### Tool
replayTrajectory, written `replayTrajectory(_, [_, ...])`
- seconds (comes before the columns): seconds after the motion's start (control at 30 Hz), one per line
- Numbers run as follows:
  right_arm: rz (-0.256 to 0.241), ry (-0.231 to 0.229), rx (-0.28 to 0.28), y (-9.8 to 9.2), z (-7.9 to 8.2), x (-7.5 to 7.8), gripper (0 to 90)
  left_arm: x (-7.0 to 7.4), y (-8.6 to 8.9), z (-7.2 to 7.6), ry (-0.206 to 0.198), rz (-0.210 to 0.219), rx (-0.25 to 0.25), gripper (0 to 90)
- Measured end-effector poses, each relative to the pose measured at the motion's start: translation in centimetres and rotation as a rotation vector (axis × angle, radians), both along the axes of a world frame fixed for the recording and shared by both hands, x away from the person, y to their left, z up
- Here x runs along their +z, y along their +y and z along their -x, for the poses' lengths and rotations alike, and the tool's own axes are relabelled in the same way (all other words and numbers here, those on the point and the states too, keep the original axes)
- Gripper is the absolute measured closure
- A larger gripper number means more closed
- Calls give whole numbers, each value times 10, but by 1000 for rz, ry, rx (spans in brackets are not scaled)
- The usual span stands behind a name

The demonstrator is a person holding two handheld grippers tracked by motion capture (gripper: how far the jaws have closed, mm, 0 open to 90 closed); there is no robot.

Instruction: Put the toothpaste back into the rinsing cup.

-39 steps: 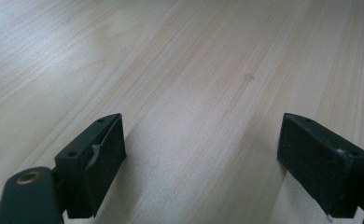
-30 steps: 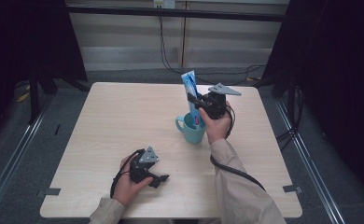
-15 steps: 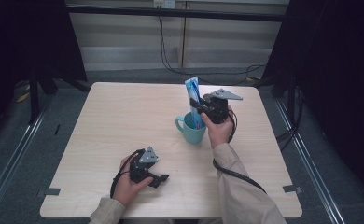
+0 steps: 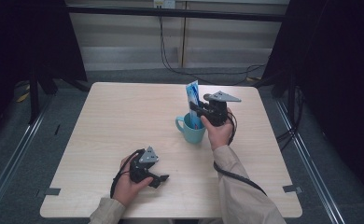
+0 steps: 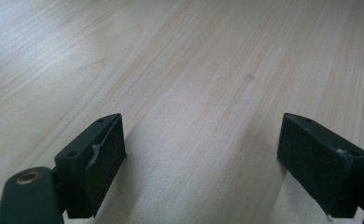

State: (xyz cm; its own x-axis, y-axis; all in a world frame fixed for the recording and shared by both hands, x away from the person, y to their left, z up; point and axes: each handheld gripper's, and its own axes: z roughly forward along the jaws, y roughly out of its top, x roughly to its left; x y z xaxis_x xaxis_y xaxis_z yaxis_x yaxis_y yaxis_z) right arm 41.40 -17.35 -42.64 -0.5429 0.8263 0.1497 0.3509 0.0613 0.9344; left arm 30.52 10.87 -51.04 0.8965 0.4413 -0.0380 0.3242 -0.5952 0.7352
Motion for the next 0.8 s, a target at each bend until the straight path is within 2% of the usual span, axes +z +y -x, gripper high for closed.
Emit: replayTrajectory(0.8, [16,32,-6,-6,7,-9,711,0,0,0,-3,-5,-5,148])
